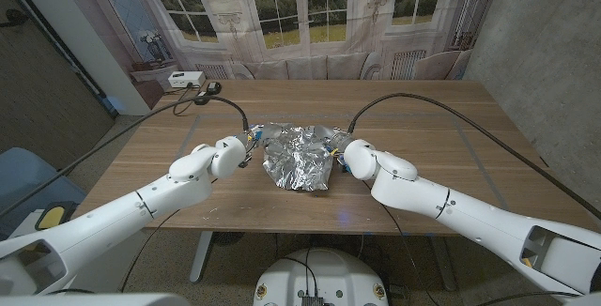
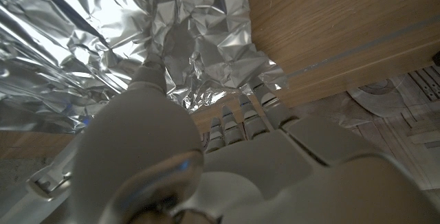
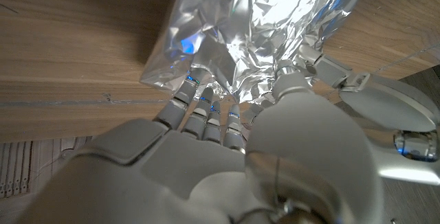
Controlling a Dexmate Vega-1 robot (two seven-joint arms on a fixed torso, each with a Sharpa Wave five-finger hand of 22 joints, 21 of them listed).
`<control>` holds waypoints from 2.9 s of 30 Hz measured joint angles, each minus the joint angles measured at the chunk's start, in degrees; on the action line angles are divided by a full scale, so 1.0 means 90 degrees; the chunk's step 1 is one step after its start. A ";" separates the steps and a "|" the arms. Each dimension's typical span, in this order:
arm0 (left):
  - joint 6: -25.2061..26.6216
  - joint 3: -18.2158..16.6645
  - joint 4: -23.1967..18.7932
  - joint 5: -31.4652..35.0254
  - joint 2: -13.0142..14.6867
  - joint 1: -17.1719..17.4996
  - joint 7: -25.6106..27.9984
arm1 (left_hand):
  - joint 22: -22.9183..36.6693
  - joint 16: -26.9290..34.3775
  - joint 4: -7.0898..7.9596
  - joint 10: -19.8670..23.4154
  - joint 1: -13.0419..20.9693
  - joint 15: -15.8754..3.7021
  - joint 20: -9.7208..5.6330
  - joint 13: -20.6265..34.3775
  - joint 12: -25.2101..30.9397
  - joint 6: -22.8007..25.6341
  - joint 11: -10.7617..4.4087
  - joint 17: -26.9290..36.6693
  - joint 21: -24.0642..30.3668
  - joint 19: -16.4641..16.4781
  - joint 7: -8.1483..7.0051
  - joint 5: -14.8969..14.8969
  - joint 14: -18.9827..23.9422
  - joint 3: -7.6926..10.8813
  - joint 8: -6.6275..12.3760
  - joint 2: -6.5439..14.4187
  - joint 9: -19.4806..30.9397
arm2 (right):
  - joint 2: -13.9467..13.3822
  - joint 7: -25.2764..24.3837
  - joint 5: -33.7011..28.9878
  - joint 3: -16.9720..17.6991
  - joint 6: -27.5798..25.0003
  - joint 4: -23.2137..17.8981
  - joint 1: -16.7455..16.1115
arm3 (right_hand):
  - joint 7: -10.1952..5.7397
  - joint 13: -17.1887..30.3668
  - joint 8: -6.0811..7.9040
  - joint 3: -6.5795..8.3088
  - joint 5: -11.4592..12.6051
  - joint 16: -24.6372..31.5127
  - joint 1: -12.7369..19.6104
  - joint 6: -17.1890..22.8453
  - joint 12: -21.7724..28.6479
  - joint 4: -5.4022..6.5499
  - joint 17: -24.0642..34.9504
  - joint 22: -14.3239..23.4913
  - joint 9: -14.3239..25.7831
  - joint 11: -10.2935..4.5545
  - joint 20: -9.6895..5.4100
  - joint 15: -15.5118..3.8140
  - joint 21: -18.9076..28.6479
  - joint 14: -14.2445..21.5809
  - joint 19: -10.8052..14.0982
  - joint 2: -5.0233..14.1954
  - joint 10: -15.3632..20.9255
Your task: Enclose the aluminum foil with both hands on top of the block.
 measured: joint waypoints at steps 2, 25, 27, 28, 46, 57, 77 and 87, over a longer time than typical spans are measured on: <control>0.0004 0.0000 0.0000 0.0006 0.0000 0.0000 -0.0005 | 0.0000 0.0000 0.0007 0.0032 -0.0009 0.0000 -0.0001 0.0000 0.0000 0.0000 0.0032 0.0000 0.0000 -0.0001 0.0000 0.0000 0.0000 -0.0007 0.0000 -0.0008 0.0000 | 0.0048 0.0000 0.0000 -0.0111 0.0000 0.0018 0.0099 | 0.0001 0.0005 0.0000 0.0107 0.0098 0.0078 0.0329 0.0000 0.0000 -0.0107 0.0015 -0.0001 0.0000 0.0000 -0.0024 0.0008 0.0065 0.0041 0.0218 0.0255 0.0000; -0.1457 -0.0454 0.1257 -0.1488 -0.0801 0.0543 0.1733 | 0.0052 -0.0106 0.0285 -0.1543 0.1036 0.0437 -0.0029 0.0028 -0.0321 -0.1155 0.0718 0.0118 -0.0157 -0.0630 0.0511 -0.0052 -0.1490 0.1507 -0.0192 0.1590 -0.0001 | 0.0538 -0.0838 0.0274 0.0094 -0.0793 0.0373 -0.0353 | 0.0060 0.0034 0.0035 0.1140 -0.0233 0.0134 0.1423 0.0090 0.0000 0.0181 0.0296 0.0006 -0.0010 0.0034 -0.0195 0.0012 -0.0112 -0.0247 0.0046 0.1499 -0.0011; -0.1580 -0.0508 0.1502 -0.1649 -0.0948 0.0587 0.1783 | 0.0060 -0.0106 0.0397 -0.1575 0.1076 0.0478 -0.0033 0.0028 -0.0321 -0.1154 0.0750 0.0120 -0.0166 -0.0790 0.0512 -0.0053 -0.1648 0.1723 -0.0192 0.1629 -0.0001 | 0.0548 -0.1065 0.0373 0.0129 -0.0670 0.0386 -0.0403 | 0.0059 0.0034 0.0036 0.1336 -0.0238 0.0134 0.1542 0.0106 0.0000 0.0223 0.0327 0.0013 -0.0001 0.0039 -0.0188 0.0007 -0.0136 -0.0313 -0.0078 0.1494 -0.0015; -0.1743 -0.0523 0.1586 -0.1885 -0.0997 0.0597 0.1817 | 0.0060 -0.0106 0.0435 -0.1575 0.1109 0.0504 -0.0033 0.0028 -0.0321 -0.1154 0.0750 0.0121 -0.0166 -0.0841 0.0512 -0.0052 -0.1688 0.1803 -0.0192 0.1660 -0.0001 | 0.0564 -0.1160 0.0426 0.0215 -0.0586 0.0419 -0.0509 | 0.0059 0.0034 0.0035 0.1444 -0.0239 0.0134 0.1597 0.0106 0.0000 0.0229 0.0328 0.0011 0.0004 0.0075 -0.0186 0.0023 -0.0159 -0.0348 -0.0123 0.1473 -0.0051; -0.2859 -0.0689 0.2977 -0.4792 -0.1784 0.0429 0.0838 | 0.0029 0.0074 -0.0033 -0.0409 0.1633 -0.0016 -0.0547 -0.0110 0.0110 -0.0657 0.0269 0.0002 0.0371 -0.0250 0.0566 -0.0346 -0.0347 0.2332 0.0012 0.1447 -0.0017 | 0.0616 -0.1697 0.1941 0.1145 0.1826 0.1272 -0.1222 | 0.0021 0.0033 -0.0083 0.1740 -0.0561 -0.0018 0.0995 -0.0362 -0.0049 0.0989 0.0491 -0.0015 0.0029 0.0136 -0.0328 0.0054 -0.0422 -0.1038 -0.0535 0.1418 -0.0658; -0.2987 -0.0643 0.3250 -0.5267 -0.1921 0.0317 0.0656 | 0.0029 0.0073 -0.0116 -0.0236 0.1694 -0.0017 -0.0616 -0.0094 0.0111 -0.0440 0.0168 0.0001 0.0418 -0.0180 0.0421 -0.0346 -0.0219 0.2326 0.0038 0.1454 -0.0016 | 0.1045 -0.1488 0.3004 0.1521 0.3699 0.2466 -0.1447 | -0.0055 0.0063 -0.0020 0.0758 -0.0523 0.0060 -0.1722 -0.0426 -0.0007 0.1977 0.0648 0.0037 0.0079 0.0255 -0.0312 0.0242 -0.0547 -0.1013 -0.0814 0.1258 -0.0544; -0.3010 -0.0572 0.3290 -0.5323 -0.1952 0.0250 0.0791 | 0.0134 0.0215 0.0218 0.1227 0.1870 -0.0076 -0.0737 -0.0090 0.0420 0.1114 -0.0026 0.0092 0.0822 0.0312 0.0228 -0.0315 0.0970 0.2684 0.0309 0.1503 0.0001 | 0.1283 -0.1574 0.3206 0.1571 0.4658 0.3079 -0.1483 | -0.0029 0.0062 0.0087 0.0772 -0.0354 0.0085 -0.2185 -0.0097 0.0098 0.1827 0.0574 -0.0008 0.0041 0.0241 -0.0381 0.0147 -0.0518 -0.0693 -0.0715 0.1337 -0.0282; -0.2957 -0.0553 0.3112 -0.5269 -0.1896 0.0281 0.0916 | 0.0120 -0.0059 0.0336 0.0819 0.1492 0.0151 -0.0140 -0.0090 0.0096 0.0977 0.0126 0.0045 0.0538 -0.0286 0.0153 -0.0371 0.0427 0.2369 0.0044 0.1391 0.0000 | 0.1193 -0.1682 0.3039 0.1564 0.4684 0.2964 -0.1487 | 0.0077 0.0039 0.0088 0.1019 -0.0354 0.0053 -0.1857 -0.0045 0.0098 0.1398 0.0406 -0.0005 0.0050 0.0368 -0.0154 0.0309 -0.0517 -0.0560 -0.0522 0.1182 -0.0158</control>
